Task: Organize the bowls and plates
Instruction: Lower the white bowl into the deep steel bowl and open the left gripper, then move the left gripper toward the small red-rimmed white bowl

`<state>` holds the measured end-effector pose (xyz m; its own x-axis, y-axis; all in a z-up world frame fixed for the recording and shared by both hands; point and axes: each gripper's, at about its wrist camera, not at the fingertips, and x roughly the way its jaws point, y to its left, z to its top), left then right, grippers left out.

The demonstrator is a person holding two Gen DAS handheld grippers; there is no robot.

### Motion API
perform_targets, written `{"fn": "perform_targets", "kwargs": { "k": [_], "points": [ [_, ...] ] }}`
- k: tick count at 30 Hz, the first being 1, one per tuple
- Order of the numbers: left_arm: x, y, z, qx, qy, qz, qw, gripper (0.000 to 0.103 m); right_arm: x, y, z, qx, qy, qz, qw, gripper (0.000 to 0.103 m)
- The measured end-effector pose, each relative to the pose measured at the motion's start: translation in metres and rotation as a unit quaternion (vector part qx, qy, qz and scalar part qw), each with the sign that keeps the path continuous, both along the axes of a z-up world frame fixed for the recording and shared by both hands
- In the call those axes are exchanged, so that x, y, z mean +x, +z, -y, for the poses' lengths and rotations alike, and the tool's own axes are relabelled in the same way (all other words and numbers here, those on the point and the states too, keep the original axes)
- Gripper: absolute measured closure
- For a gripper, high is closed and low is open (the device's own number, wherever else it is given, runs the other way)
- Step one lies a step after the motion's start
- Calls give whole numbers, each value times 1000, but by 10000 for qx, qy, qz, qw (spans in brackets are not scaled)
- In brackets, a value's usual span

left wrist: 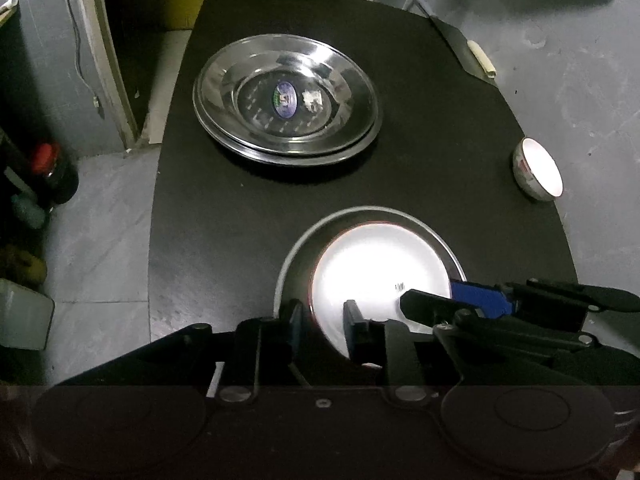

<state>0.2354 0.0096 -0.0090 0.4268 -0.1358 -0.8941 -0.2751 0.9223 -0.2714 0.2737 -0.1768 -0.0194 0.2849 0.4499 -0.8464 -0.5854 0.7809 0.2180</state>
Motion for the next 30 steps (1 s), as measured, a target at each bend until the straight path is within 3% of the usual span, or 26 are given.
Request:
{"fn": "perform_targets", "kwargs": {
  "k": [5, 11, 13, 20, 27, 30],
  "points": [
    [-5, 1, -4, -104, -52, 93, 9999, 76, -3, 4, -1, -49, -40, 121, 9999, 75],
    [-18, 15, -7, -158, -130, 487, 9986, 63, -12, 18, 8, 5, -140, 431, 9990, 74],
    [-23, 21, -7, -119, -158, 644, 9977, 54, -17, 27, 12, 18, -167, 640, 9978, 68],
    [-35, 32, -7, -116, -192, 997, 9948, 43, -32, 45, 32, 197, -432, 1007, 9938, 63],
    [-41, 40, -3, 34, -250, 1178, 9927, 25, -39, 52, 43, 261, -714, 1158, 9904, 42],
    [-45, 47, -2, 110, -280, 1364, 9902, 12, -41, 57, 52, 260, -928, 1268, 9872, 32]
  ]
}}
